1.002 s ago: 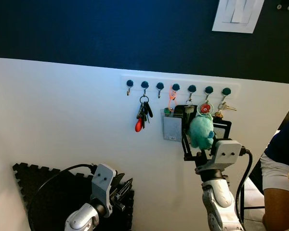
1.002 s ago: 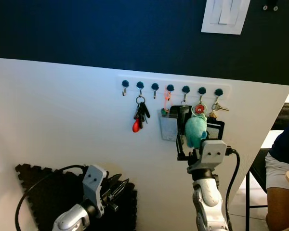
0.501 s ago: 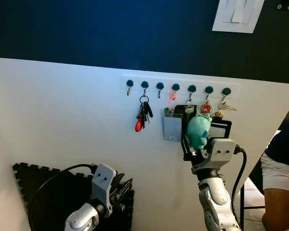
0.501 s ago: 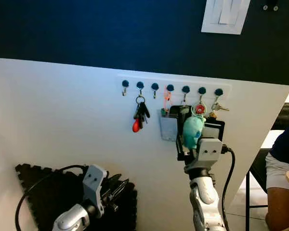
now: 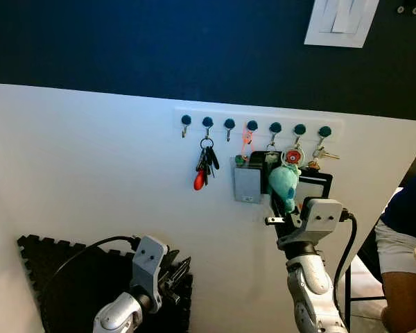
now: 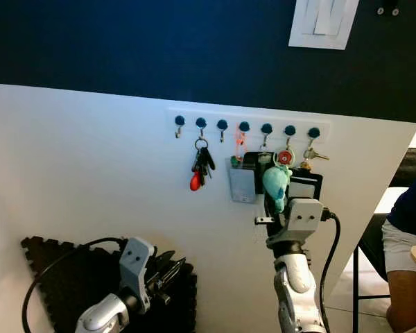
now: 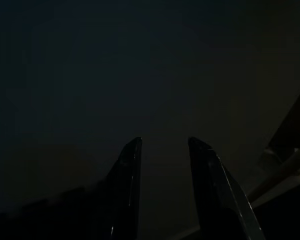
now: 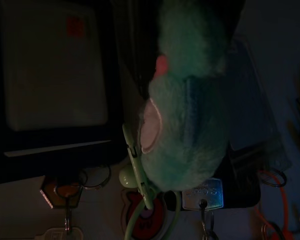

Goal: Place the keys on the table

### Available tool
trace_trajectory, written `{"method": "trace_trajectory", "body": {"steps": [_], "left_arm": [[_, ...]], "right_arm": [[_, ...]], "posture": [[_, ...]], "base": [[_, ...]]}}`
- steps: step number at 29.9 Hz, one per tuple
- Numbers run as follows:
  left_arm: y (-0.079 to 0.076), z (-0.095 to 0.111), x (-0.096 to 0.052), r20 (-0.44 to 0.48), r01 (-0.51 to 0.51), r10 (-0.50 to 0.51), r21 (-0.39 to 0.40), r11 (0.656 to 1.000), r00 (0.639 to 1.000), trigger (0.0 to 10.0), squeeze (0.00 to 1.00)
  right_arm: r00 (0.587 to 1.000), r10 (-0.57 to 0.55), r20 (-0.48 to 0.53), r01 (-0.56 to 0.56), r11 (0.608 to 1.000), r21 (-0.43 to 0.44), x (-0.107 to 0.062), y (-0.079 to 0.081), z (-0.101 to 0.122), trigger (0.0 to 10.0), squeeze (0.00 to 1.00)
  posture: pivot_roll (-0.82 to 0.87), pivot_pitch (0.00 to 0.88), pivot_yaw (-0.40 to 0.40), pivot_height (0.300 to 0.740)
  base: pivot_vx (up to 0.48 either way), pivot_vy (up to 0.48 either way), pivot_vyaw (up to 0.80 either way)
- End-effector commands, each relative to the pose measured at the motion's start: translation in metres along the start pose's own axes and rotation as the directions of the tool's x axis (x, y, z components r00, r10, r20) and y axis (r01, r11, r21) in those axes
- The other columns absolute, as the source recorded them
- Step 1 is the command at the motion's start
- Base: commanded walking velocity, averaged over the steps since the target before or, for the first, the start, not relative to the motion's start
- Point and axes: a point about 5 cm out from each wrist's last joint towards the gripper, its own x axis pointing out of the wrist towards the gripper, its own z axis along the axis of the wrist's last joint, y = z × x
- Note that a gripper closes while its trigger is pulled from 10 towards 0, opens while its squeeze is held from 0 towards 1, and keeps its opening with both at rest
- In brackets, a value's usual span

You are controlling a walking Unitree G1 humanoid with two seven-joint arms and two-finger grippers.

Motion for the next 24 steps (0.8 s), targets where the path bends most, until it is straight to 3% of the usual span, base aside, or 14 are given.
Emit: {"method": "trace_trajectory", "body": {"steps": [1, 4, 6, 7, 8, 9, 11, 13, 24], "left_arm": [[0.003, 0.003, -0.002, -0.009, 0.005, -0.005, 0.029, 1.000, 1.000, 10.0, 0.00], [0.003, 0.005, -0.002, 0.002, 0.010, -0.010, 0.036, 0.999, 1.000, 10.0, 0.00], [0.003, 0.008, -0.001, 0.016, 0.016, -0.016, 0.036, 0.999, 1.000, 10.0, 0.00], [0.002, 0.011, 0.000, 0.031, 0.025, -0.026, 0.034, 0.999, 0.999, 10.0, 0.00], [0.002, 0.013, 0.001, 0.041, 0.031, -0.032, 0.032, 0.999, 0.999, 10.0, 0.00], [0.000, 0.017, 0.002, 0.061, 0.040, -0.042, 0.023, 0.999, 0.997, 10.0, 0.00], [0.000, 0.019, 0.002, 0.074, 0.047, -0.048, 0.016, 0.999, 0.996, 10.0, 0.00], [-0.007, 0.038, 0.006, 0.168, 0.103, -0.099, -0.011, 0.995, 0.981, 10.0, 0.00], [-0.014, 0.067, 0.012, 0.260, 0.193, -0.191, 0.018, 0.981, 0.947, 10.0, 0.00]], "right_arm": [[1.000, 0.002, -0.008, -0.002, 1.000, 0.010, 0.001, 0.001, -0.001, 0.0, 0.00], [1.000, -0.003, 0.019, 0.003, 1.000, 0.002, 0.002, 0.002, 0.002, 0.0, 0.00], [0.999, -0.005, 0.047, 0.006, 1.000, -0.011, 0.003, 0.001, 0.007, 0.5, 0.00], [0.998, -0.010, 0.067, 0.012, 1.000, -0.023, 0.004, 0.001, 0.010, 4.4, 0.00], [0.997, -0.013, 0.081, 0.016, 0.999, -0.031, 0.004, 0.001, 0.012, 4.4, 0.00], [0.995, -0.021, 0.101, 0.025, 0.999, -0.036, 0.005, 0.000, 0.015, 10.0, 0.00], [0.993, -0.026, 0.114, 0.031, 0.999, -0.039, 0.005, 0.000, 0.018, 10.0, 0.00], [0.986, -0.038, 0.160, 0.046, 0.998, -0.050, 0.005, -0.001, 0.027, 10.0, 0.00], [0.967, -0.041, 0.253, 0.053, 0.998, -0.043, 0.014, 0.004, 0.051, 10.0, 0.00]], "posture": [[0.08, 0.036, -0.026, 0.740], [0.08, 0.036, -0.026, 0.740], [0.08, 0.035, -0.025, 0.740], [0.08, 0.035, -0.026, 0.740], [0.08, 0.035, -0.026, 0.740], [0.08, 0.037, -0.026, 0.740], [0.08, 0.037, -0.026, 0.740], [0.08, 0.037, -0.027, 0.740], [0.07, 0.035, -0.022, 0.740]], "base": [[0.000, 0.000, 0.00], [0.000, 0.000, 0.00], [0.000, 0.000, 0.00], [0.000, 0.000, 0.00], [0.000, 0.000, 0.00], [0.000, 0.000, 0.00], [0.000, 0.000, 0.00], [0.000, 0.000, 0.00], [0.000, 0.000, 0.00]]}}
